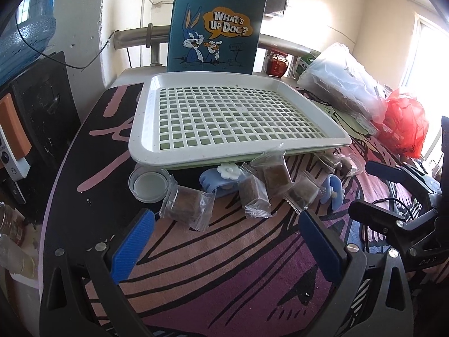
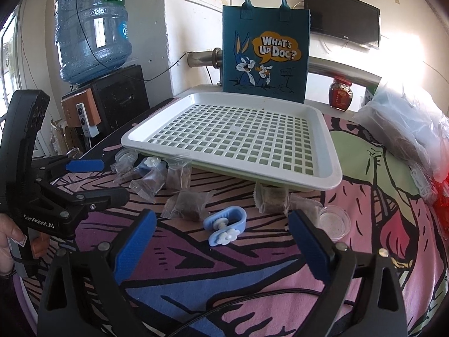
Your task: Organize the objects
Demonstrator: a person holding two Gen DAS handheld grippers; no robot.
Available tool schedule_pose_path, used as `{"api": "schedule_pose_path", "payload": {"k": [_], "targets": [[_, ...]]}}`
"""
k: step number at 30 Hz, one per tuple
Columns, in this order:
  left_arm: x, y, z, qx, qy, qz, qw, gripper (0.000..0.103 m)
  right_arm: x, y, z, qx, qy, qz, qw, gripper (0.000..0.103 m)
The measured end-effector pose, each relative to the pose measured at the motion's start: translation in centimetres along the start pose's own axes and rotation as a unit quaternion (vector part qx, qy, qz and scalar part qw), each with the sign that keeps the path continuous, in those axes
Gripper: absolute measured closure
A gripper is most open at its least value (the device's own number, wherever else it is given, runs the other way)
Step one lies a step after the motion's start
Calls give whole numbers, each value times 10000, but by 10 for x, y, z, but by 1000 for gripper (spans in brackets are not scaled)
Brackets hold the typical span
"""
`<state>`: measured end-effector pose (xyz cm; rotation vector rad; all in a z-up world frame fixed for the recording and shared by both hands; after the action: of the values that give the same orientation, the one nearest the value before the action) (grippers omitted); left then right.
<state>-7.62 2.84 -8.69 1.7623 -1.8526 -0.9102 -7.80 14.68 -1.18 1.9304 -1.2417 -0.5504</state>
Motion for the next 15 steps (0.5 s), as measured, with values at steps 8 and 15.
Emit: {"api": "schedule_pose_path", "payload": {"k": [8,15], "targets": [[33,9,0,-112,313,-498,9982,15,-8,-11,15,507,46,207,9985,25],[27,3,17,255,15,-537,9982,33,-2,-22,31,955,316,280,9945,46]]}}
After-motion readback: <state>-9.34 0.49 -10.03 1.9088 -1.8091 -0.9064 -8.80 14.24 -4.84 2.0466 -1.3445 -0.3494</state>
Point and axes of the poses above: each gripper's, at about its wrist camera, not at the fingertips, and z roughly the way its jaws point, x to its left, y to its top, the point moved 10 cm from there along z, roughly the way its jaws point, and after that the axes turned 1 degree about y, right-handed, at the moved point
